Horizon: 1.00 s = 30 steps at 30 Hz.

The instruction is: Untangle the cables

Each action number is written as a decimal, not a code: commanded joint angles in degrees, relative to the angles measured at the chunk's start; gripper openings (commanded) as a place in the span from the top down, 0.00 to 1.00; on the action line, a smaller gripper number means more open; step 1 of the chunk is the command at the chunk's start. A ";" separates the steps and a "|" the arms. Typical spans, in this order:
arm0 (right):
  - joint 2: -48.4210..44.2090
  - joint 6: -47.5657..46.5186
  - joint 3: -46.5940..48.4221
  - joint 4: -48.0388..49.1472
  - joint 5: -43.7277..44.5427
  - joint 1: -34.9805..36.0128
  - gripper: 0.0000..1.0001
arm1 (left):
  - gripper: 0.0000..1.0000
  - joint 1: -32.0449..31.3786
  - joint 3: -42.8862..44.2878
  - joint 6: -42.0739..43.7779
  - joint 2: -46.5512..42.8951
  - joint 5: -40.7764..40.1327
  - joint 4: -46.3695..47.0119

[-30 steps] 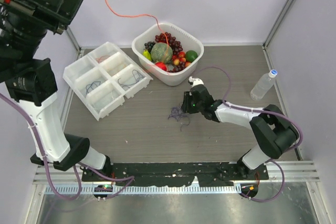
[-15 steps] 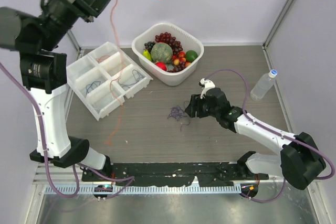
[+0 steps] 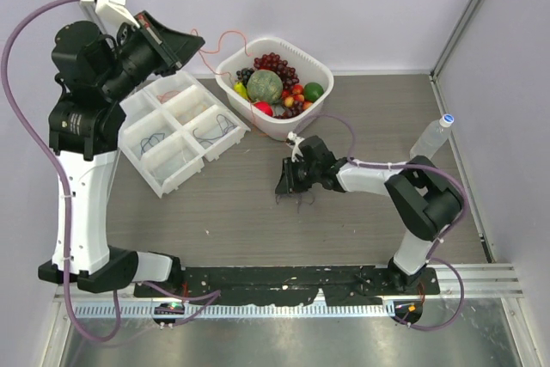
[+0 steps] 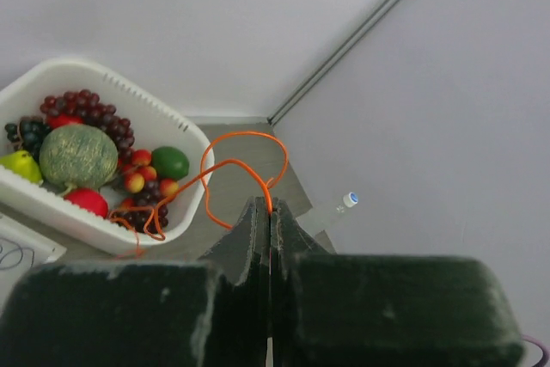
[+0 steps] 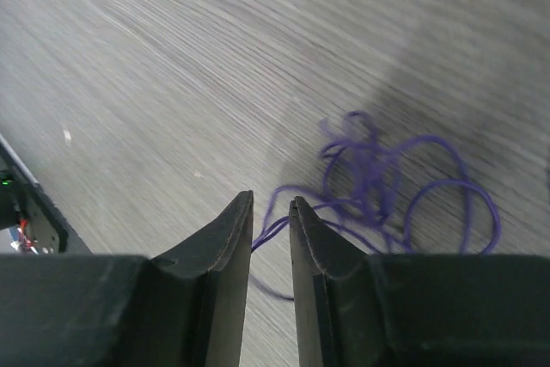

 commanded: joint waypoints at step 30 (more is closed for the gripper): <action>-17.09 -2.55 -8.66 -14.97 11.85 -9.30 0.72 | 0.96 -3.37 -51.79 10.72 2.79 -12.74 -7.84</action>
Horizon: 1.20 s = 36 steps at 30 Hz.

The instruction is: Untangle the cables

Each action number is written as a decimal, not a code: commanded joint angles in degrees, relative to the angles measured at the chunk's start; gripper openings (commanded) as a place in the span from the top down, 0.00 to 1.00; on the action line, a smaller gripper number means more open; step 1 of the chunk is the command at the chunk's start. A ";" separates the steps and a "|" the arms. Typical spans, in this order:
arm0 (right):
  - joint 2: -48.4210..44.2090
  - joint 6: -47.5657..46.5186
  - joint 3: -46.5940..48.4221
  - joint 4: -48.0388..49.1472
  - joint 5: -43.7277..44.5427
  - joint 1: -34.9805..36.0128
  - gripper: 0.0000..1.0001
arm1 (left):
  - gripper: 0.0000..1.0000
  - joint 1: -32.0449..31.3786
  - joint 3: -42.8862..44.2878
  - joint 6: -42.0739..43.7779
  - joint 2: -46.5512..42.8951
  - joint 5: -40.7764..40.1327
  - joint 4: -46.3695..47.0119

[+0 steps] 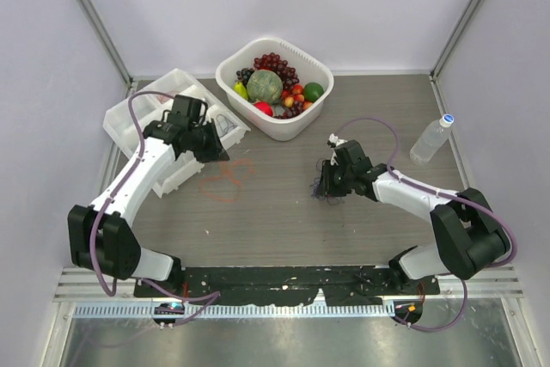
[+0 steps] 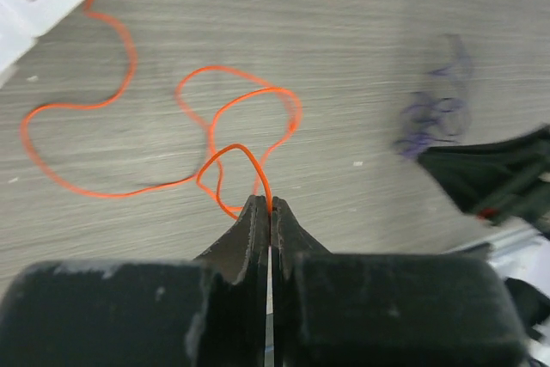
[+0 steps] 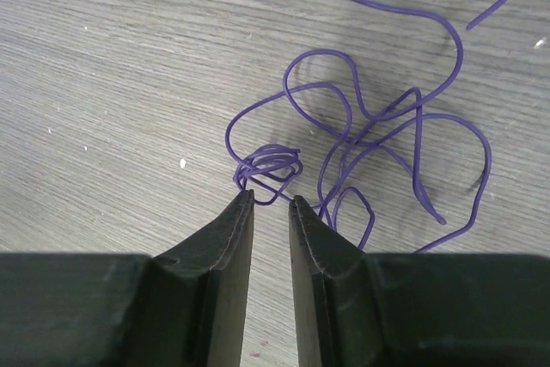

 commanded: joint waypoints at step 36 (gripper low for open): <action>-0.37 0.25 2.97 0.10 1.06 0.19 0.72 | 0.16 -5.40 -11.26 3.55 6.98 -16.43 -4.39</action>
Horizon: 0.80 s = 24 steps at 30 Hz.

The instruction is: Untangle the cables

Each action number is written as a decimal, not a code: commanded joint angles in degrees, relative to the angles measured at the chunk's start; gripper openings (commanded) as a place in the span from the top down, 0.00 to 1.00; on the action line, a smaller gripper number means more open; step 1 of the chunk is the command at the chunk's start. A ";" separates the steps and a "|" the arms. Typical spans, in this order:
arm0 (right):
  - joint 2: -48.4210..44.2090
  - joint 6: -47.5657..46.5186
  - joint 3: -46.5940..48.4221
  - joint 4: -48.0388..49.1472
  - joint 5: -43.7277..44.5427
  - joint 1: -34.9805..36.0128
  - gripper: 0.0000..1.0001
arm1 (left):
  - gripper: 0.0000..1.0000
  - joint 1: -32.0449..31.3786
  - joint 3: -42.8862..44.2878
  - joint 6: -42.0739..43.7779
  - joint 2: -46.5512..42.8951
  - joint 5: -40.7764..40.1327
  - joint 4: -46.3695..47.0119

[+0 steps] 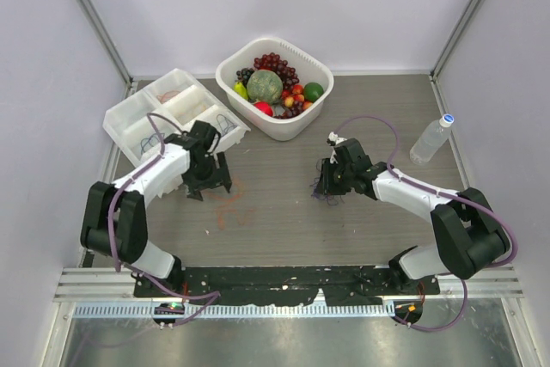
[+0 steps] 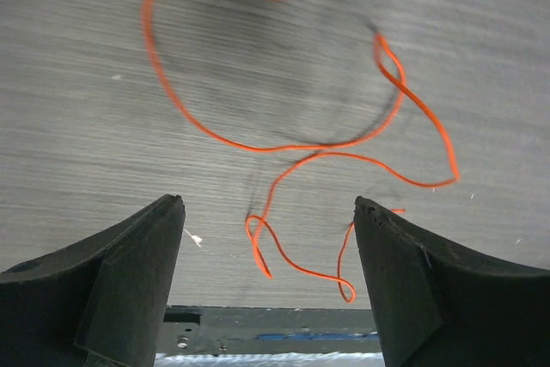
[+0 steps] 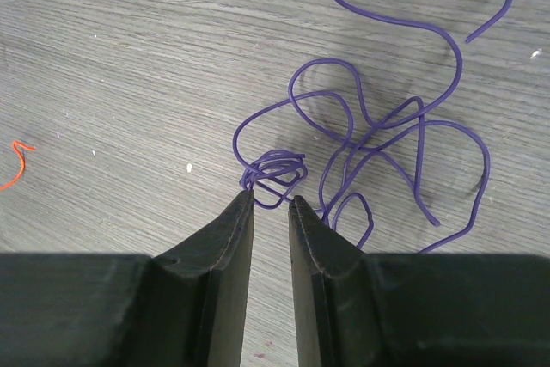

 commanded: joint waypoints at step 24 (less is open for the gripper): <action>-1.12 -0.23 1.79 0.30 1.56 0.19 0.72 | 0.43 -10.03 7.05 12.44 16.13 -6.43 6.49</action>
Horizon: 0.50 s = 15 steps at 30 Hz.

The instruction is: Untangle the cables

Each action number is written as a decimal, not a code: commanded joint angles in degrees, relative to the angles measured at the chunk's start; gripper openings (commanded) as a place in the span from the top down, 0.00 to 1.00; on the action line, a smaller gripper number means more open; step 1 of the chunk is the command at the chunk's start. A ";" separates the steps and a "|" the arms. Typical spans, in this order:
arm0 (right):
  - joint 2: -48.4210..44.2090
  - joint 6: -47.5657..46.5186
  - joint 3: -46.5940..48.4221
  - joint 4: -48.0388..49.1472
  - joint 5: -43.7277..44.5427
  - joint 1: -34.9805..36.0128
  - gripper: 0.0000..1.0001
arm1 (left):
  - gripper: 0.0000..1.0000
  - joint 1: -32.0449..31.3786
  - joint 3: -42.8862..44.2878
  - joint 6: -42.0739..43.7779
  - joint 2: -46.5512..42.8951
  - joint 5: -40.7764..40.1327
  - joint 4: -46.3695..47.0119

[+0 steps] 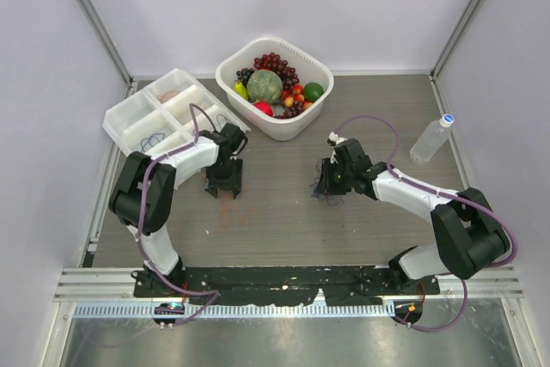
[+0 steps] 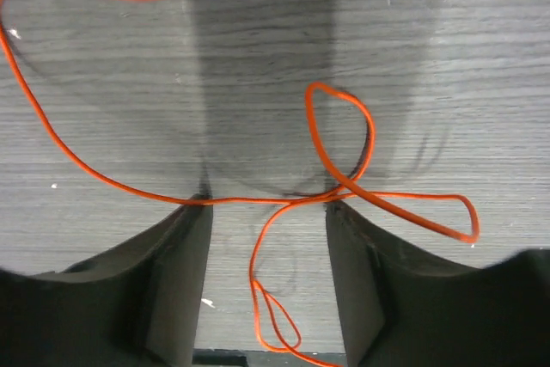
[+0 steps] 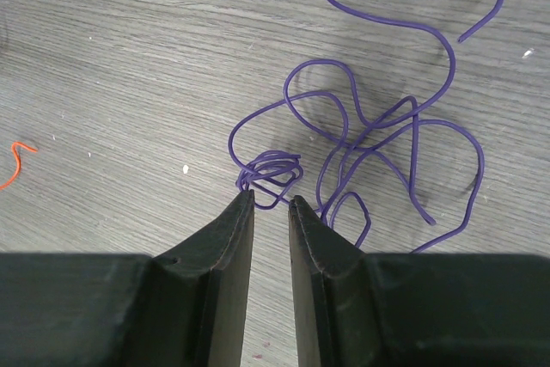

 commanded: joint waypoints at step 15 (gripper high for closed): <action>-0.68 -1.02 2.66 -0.12 1.20 0.19 0.72 | 1.00 -0.26 2.31 4.46 -15.87 3.50 3.28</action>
